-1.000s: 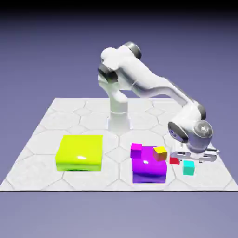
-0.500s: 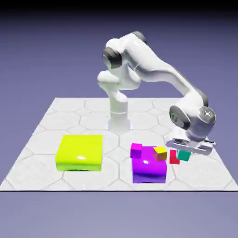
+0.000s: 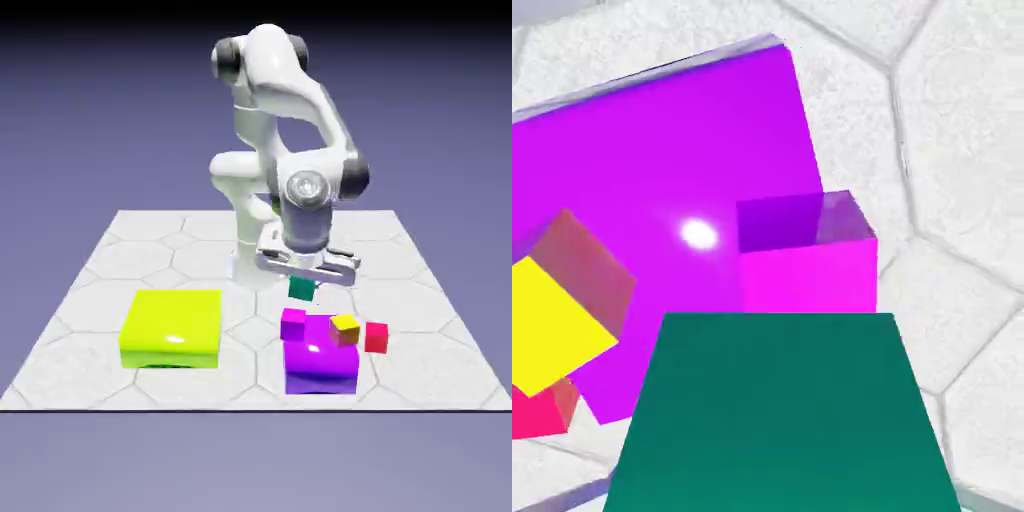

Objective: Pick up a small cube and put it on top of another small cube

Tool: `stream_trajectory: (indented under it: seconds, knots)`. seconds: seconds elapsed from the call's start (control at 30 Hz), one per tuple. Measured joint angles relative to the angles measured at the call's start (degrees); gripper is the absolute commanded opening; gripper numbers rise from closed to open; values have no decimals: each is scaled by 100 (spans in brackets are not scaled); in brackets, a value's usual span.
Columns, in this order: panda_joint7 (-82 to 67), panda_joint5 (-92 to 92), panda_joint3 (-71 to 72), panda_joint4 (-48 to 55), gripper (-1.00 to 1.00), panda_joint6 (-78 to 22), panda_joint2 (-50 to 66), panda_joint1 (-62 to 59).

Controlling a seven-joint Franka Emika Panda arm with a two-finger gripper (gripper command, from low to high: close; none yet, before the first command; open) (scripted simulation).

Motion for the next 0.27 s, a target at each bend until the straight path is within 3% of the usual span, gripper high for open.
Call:
stream_trajectory:
  seconds: [0.17,0.2,0.27]
  knots:
    - [-47,47,46,-757,-100,995,236,74]
    - [-47,47,47,-765,100,1005,238,75]
    - [-41,30,47,-765,100,1003,238,75]
